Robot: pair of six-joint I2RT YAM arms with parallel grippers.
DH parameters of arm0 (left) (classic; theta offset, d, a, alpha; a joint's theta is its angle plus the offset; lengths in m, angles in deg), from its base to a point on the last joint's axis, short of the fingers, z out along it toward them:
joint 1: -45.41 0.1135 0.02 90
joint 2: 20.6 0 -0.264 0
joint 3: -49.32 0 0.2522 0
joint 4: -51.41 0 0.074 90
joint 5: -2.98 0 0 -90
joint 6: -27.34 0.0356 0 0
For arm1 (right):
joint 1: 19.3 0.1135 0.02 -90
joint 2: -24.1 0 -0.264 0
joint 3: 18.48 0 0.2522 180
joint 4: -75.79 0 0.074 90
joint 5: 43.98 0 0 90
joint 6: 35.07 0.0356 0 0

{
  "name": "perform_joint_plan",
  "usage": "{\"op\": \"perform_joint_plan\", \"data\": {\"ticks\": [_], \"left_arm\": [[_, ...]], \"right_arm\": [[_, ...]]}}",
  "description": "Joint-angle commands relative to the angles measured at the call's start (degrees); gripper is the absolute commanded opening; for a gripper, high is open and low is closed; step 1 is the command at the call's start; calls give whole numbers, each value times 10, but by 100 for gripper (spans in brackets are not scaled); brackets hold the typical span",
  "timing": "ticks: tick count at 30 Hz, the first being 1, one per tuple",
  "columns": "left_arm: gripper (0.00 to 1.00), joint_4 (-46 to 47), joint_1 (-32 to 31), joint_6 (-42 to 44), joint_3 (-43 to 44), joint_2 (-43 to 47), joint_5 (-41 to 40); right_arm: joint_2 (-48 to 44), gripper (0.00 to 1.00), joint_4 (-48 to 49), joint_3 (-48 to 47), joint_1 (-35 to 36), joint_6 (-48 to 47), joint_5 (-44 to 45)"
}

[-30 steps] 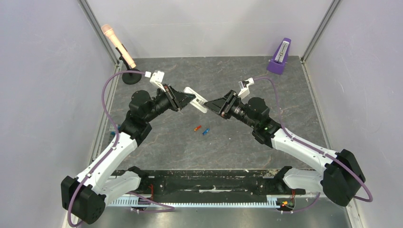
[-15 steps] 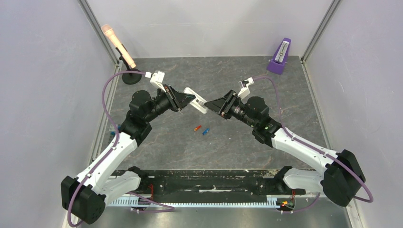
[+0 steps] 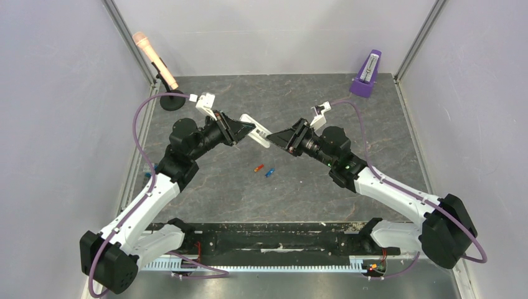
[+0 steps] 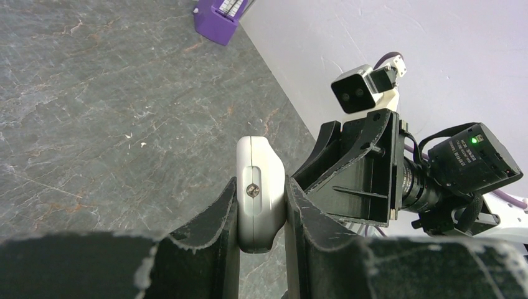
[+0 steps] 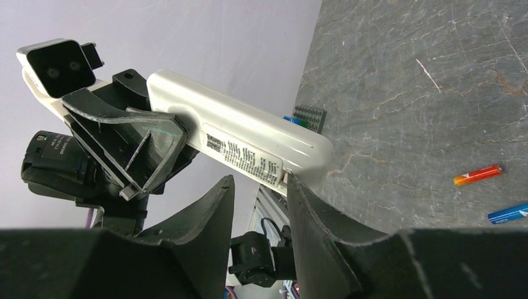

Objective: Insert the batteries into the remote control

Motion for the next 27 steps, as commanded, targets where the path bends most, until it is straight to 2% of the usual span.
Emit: {"op": "perform_joint_plan", "data": {"ticks": [1,14,27], "left_arm": [[2,39,-5,-11,33,9,34],[2,88,-5,-37,12,13,75],[2,132,-5,-85,8,-2,106]], "right_arm": [[14,40,23,-18,3,3,4],[31,37,47,-1,3,30,2],[50,36,220,52,2,81,-54]]}}
